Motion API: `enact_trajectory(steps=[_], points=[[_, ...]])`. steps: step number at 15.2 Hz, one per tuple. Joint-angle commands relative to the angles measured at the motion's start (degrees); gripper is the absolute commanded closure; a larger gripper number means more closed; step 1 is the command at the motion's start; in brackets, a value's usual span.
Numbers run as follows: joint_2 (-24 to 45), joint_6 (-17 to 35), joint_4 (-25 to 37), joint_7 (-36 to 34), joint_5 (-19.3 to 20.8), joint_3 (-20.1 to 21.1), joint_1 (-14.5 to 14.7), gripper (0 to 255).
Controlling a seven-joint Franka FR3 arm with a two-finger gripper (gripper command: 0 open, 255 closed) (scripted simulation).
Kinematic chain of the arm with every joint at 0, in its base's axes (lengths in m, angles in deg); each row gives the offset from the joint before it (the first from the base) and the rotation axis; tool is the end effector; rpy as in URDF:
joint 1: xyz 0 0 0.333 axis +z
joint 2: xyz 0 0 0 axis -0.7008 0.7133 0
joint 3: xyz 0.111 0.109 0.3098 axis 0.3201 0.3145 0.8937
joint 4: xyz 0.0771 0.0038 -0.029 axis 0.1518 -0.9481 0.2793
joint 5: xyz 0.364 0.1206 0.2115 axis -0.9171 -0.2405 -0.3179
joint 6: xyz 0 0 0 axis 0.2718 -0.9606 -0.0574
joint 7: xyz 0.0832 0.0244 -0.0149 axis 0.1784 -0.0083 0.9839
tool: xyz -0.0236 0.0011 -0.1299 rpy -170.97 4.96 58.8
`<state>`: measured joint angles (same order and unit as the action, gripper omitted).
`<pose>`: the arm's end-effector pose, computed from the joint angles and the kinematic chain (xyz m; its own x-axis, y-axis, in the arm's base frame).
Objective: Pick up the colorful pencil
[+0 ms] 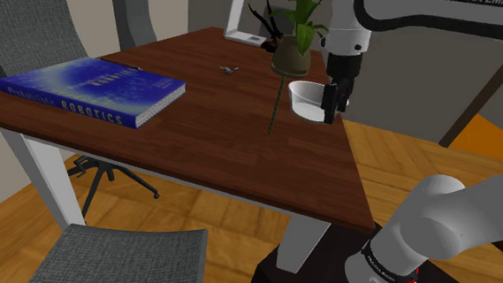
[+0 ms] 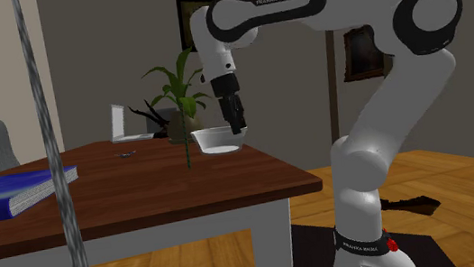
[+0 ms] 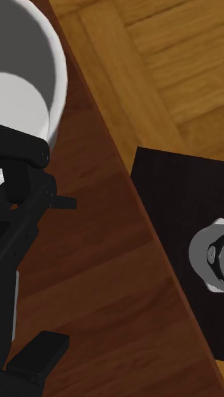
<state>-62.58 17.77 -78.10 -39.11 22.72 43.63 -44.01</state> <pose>0.3528 0.0366 0.5861 0.9700 0.1172 -0.2128 0.1364 -0.9876 0.0775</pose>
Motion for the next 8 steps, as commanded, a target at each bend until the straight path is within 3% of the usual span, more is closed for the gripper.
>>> enact_trajectory(steps=[1, 8], points=[[3.0, -1.9, 4.7, -2.6, -1.8, 1.5, 0.3, 0], [15.3, -8.9, 23.7, -10.6, -5.6, 5.4, 0.4, 0]])
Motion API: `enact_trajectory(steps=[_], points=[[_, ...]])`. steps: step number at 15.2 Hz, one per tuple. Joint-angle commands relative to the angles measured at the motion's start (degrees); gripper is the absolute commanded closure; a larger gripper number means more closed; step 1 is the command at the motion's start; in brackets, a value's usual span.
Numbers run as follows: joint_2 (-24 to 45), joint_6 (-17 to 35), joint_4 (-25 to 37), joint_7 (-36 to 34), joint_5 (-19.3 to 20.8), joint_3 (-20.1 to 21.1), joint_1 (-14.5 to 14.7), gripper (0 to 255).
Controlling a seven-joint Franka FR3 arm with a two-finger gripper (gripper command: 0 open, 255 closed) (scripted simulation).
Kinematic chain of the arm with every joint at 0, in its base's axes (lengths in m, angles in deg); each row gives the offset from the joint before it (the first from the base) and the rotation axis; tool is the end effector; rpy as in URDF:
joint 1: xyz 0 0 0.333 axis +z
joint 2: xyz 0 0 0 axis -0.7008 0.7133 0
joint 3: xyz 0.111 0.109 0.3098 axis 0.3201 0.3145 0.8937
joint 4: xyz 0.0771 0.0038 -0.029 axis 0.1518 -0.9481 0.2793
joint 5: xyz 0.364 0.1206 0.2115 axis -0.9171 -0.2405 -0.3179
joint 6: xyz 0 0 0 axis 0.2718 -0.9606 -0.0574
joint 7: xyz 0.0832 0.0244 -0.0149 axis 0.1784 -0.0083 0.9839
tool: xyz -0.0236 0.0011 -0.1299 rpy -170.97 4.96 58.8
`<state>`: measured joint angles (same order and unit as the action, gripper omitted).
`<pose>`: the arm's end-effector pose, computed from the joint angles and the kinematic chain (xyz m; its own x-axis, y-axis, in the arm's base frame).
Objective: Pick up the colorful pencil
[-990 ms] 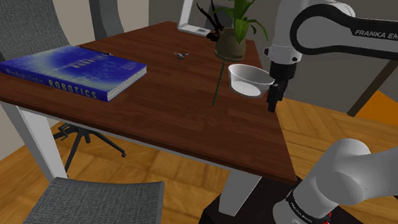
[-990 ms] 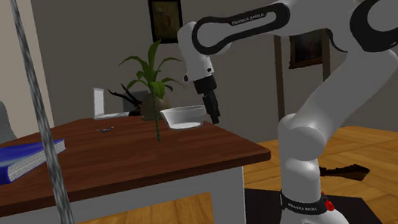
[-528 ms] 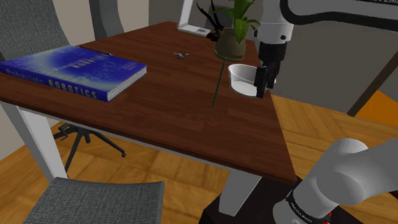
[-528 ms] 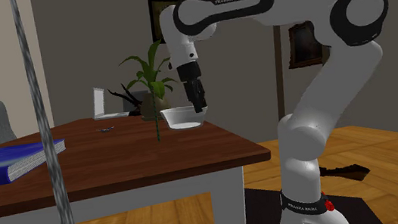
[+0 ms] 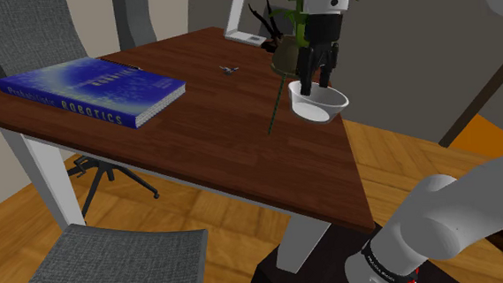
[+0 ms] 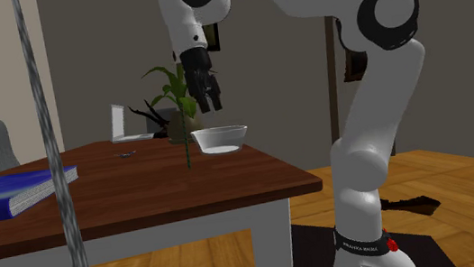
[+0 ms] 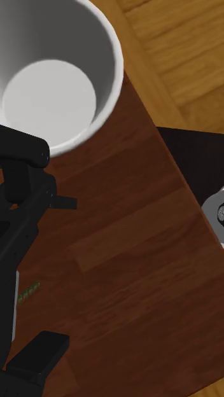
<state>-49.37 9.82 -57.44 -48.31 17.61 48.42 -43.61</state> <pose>0.4087 0.1028 0.6609 0.9735 0.0687 -0.2182 0.0787 -0.9962 0.0376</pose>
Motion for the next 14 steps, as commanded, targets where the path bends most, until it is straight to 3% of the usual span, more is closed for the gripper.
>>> enact_trajectory(steps=[1, 7, 14], points=[[4.0, -2.1, 6.1, -2.6, -0.9, 1.1, 0.1, 0], [16.7, -9.7, 26.5, -10.4, -2.3, 4.1, 0.9, 0], [13.4, -3.4, 17.0, -9.3, -2.7, 3.8, 0.8, 0]])
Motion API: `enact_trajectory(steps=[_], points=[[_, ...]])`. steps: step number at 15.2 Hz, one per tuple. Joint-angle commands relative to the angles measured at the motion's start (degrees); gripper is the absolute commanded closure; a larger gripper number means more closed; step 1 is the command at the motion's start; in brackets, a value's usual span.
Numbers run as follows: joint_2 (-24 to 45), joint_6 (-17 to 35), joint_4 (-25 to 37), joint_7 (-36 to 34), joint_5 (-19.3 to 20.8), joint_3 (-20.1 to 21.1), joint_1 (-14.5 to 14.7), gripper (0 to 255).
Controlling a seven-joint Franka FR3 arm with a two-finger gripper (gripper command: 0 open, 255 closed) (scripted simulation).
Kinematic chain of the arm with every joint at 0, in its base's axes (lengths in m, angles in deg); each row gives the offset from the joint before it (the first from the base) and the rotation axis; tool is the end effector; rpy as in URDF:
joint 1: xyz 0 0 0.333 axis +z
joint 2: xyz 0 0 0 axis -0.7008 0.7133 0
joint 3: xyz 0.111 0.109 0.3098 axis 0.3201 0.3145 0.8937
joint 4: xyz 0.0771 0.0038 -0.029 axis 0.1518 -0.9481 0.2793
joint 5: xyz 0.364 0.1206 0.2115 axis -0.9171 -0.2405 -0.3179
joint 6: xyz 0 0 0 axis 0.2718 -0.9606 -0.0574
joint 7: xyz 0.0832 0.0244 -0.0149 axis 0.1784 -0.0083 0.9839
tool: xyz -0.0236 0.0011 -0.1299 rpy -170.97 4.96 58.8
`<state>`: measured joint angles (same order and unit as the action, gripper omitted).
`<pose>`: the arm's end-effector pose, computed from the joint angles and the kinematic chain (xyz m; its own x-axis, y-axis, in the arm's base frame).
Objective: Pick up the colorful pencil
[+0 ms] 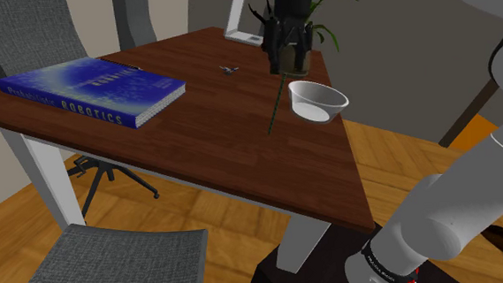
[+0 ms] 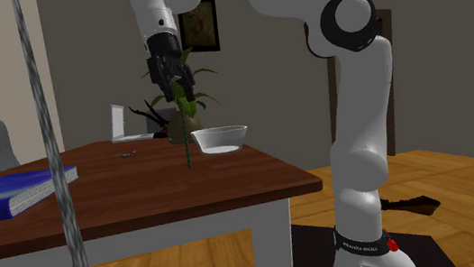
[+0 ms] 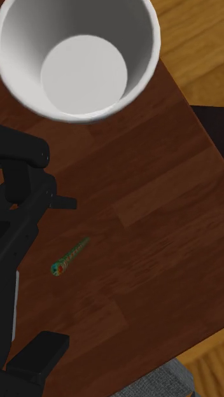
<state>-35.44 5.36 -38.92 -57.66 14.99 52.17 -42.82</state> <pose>0.4705 0.1573 0.6988 0.9741 0.0215 -0.2251 0.0219 -0.9998 -0.0008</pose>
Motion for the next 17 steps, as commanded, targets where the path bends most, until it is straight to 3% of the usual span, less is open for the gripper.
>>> enact_trajectory(steps=[1, 2, 3, 12, 17], points=[[-0.7, 1.5, -2.2, 0.1, -0.1, 0.0, 0.0, 0], [-0.7, 1.5, -2.2, 0.1, -0.1, 0.0, 0.0, 0], [-0.9, 1.5, -2.4, 0.2, -0.1, -0.1, 0.0, 255], [-0.7, 1.5, -2.2, 0.1, -0.1, 0.0, 0.0, 255], [1.4, -2.8, 4.3, -0.6, 0.1, 0.2, 0.1, 255]])
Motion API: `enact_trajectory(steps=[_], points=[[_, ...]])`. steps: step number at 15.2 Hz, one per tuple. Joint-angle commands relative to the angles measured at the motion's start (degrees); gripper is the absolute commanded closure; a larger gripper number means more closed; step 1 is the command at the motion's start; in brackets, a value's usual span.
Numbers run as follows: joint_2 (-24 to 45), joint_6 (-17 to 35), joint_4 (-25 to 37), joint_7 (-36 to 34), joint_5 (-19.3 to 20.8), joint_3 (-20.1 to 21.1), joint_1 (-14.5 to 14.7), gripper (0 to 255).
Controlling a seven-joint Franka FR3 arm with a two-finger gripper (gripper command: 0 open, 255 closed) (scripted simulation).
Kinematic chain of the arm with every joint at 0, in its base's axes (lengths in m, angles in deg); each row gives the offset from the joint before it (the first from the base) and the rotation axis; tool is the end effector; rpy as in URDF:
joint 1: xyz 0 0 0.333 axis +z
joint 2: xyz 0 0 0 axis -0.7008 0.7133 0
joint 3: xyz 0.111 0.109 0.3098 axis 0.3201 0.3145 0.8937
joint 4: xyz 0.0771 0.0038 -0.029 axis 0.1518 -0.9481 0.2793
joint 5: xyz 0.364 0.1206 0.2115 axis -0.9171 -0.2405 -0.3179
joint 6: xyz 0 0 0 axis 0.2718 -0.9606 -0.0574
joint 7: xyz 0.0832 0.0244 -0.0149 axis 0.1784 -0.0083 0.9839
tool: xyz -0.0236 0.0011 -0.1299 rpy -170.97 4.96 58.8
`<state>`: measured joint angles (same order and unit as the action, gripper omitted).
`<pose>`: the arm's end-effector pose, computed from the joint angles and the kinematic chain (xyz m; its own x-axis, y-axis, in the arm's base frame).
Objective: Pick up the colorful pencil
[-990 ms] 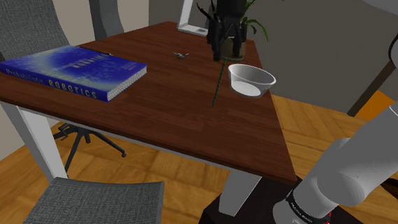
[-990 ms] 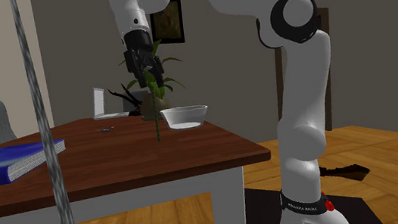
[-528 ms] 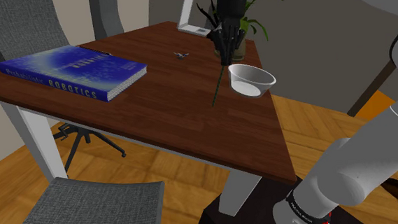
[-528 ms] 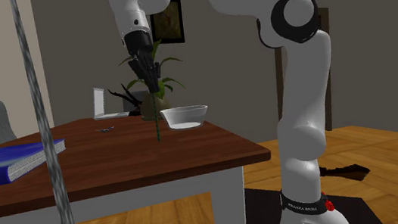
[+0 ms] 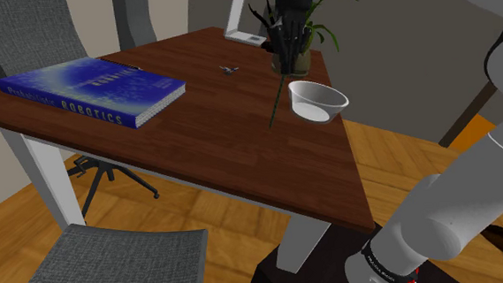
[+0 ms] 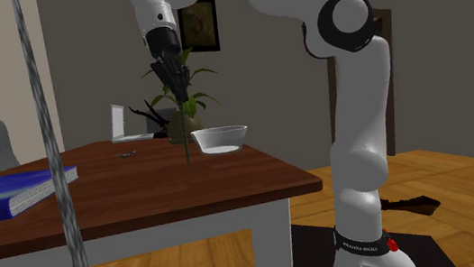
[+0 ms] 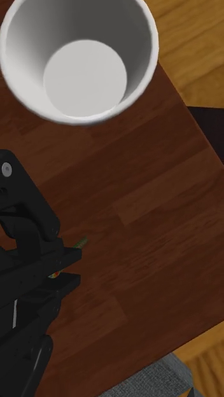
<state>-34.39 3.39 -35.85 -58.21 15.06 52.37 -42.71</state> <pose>0.4704 0.1593 0.7128 0.9743 0.0213 -0.2243 0.0216 -0.9998 -0.0009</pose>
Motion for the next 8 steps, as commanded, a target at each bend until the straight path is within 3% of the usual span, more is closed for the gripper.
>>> enact_trajectory(steps=[1, 8], points=[[0.9, -1.8, 2.6, -0.2, 0.1, 0.0, 0.0, 255], [5.2, -8.6, 13.7, -1.6, 0.7, 0.5, 0.3, 255]])
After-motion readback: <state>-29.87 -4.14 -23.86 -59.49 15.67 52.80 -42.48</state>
